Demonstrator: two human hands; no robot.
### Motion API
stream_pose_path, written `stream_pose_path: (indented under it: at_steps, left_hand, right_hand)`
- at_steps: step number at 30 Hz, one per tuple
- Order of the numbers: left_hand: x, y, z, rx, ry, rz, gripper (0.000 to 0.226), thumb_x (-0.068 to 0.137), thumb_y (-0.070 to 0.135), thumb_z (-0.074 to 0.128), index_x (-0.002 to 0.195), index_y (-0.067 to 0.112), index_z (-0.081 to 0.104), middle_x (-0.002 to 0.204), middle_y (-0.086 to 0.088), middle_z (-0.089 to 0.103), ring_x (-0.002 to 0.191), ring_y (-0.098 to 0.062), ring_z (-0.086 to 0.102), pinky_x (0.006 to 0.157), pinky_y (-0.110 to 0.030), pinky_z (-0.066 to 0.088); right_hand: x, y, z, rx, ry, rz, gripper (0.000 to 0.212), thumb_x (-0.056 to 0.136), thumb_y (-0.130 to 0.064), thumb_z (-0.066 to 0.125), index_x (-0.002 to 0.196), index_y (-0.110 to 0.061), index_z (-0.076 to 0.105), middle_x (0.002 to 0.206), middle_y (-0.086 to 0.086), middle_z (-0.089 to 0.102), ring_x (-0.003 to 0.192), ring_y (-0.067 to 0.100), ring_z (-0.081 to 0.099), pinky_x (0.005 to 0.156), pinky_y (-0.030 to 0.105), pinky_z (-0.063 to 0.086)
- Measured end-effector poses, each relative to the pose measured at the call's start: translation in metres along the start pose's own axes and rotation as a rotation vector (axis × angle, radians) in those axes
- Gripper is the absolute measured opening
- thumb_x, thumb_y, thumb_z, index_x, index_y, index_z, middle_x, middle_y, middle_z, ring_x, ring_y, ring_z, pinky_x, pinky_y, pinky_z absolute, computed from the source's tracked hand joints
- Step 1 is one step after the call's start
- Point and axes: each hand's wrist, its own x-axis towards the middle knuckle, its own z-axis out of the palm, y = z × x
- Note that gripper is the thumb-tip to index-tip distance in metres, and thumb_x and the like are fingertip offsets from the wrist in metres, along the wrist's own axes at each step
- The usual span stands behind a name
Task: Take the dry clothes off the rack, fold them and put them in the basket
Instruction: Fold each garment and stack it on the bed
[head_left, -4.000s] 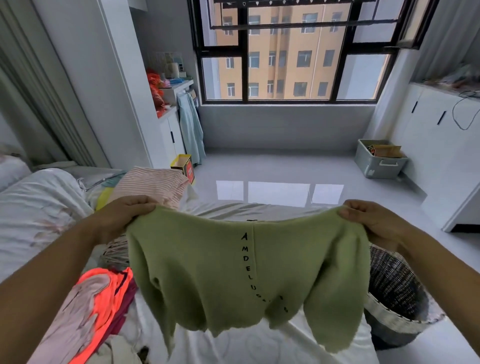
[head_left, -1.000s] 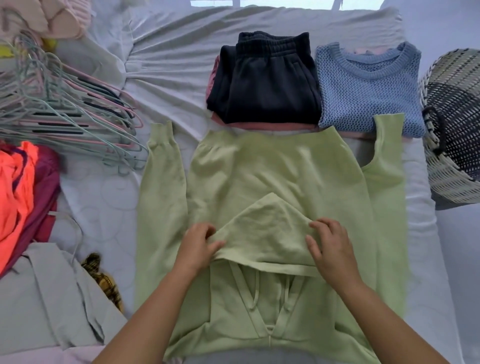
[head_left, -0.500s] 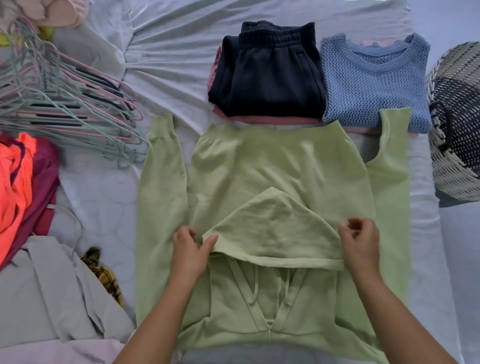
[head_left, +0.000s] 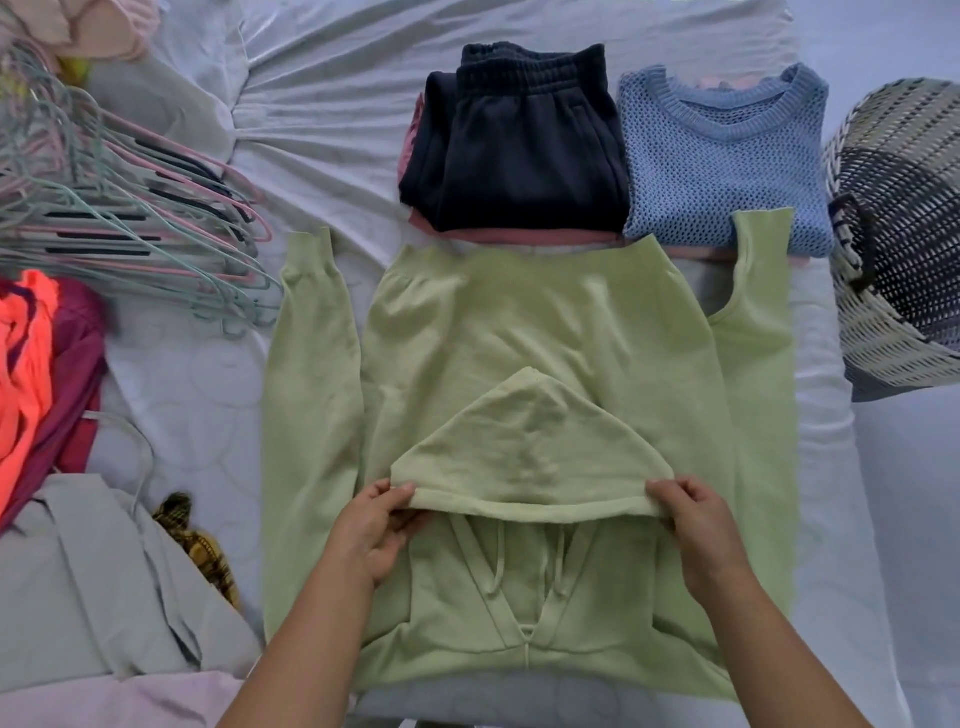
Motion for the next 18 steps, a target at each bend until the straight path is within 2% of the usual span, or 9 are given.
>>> stream_pose_path:
  at_steps: [3, 6, 9, 13, 16, 18]
  left_hand:
    - [0.001, -0.006, -0.002, -0.047, 0.004, 0.019, 0.012, 0.091, -0.004, 0.049, 0.085, 0.006, 0.053, 0.084, -0.01, 0.057, 0.078, -0.019, 0.055, 0.048, -0.025, 0.056]
    - [0.004, -0.014, -0.002, 0.159, 0.095, 0.138, 0.01, 0.088, -0.001, 0.057, 0.081, 0.007, 0.056, 0.08, -0.01, 0.059, 0.072, -0.018, 0.056, 0.046, -0.019, 0.053]
    - [0.006, -0.018, -0.003, 0.239, 0.136, 0.212, 0.007, 0.085, 0.007, 0.064, 0.082, 0.006, 0.058, 0.08, -0.009, 0.06, 0.07, -0.018, 0.057, 0.052, -0.025, 0.052]
    - [-0.002, -0.018, 0.002, 0.338, 0.128, 0.344, 0.025, 0.082, 0.01, 0.069, 0.097, 0.008, 0.049, 0.088, -0.008, 0.062, 0.071, -0.017, 0.057, 0.058, -0.027, 0.046]
    - [-0.01, -0.012, 0.012, 0.457, 0.144, 0.506, 0.036, 0.083, 0.017, 0.069, 0.105, 0.012, 0.041, 0.084, -0.007, 0.061, 0.066, -0.016, 0.055, 0.056, -0.027, 0.045]
    - [-0.012, -0.007, 0.022, 0.513, 0.1, 0.564, 0.043, 0.083, 0.02, 0.068, 0.112, 0.019, 0.037, 0.078, -0.006, 0.06, 0.064, -0.017, 0.056, 0.06, -0.03, 0.048]
  right_hand:
    - [0.0, 0.001, 0.0, 0.247, -0.025, 0.126, 0.017, 0.093, -0.004, 0.049, 0.077, -0.008, 0.054, 0.078, 0.007, 0.054, 0.071, 0.015, 0.05, 0.063, 0.027, 0.041]
    - [0.006, 0.007, 0.0, 0.165, -0.046, 0.193, 0.014, 0.092, -0.007, 0.053, 0.079, -0.009, 0.059, 0.08, 0.007, 0.057, 0.07, 0.015, 0.052, 0.061, 0.026, 0.041]
    - [0.01, 0.012, 0.001, 0.022, 0.011, 0.105, 0.01, 0.088, -0.016, 0.061, 0.085, -0.007, 0.063, 0.082, 0.009, 0.061, 0.072, 0.019, 0.056, 0.063, 0.03, 0.045]
    - [0.004, 0.009, 0.005, -0.231, 0.064, -0.025, 0.03, 0.083, -0.02, 0.069, 0.103, -0.007, 0.052, 0.094, 0.01, 0.062, 0.081, 0.026, 0.06, 0.071, 0.036, 0.049]
    - [-0.002, -0.004, 0.011, -0.215, 0.084, -0.106, 0.039, 0.086, -0.02, 0.063, 0.116, -0.014, 0.039, 0.09, 0.004, 0.057, 0.068, 0.019, 0.056, 0.059, 0.03, 0.044]
    - [-0.003, -0.013, 0.016, -0.204, 0.055, -0.185, 0.038, 0.09, -0.029, 0.058, 0.121, -0.019, 0.039, 0.093, 0.005, 0.058, 0.065, 0.017, 0.056, 0.06, 0.03, 0.044]
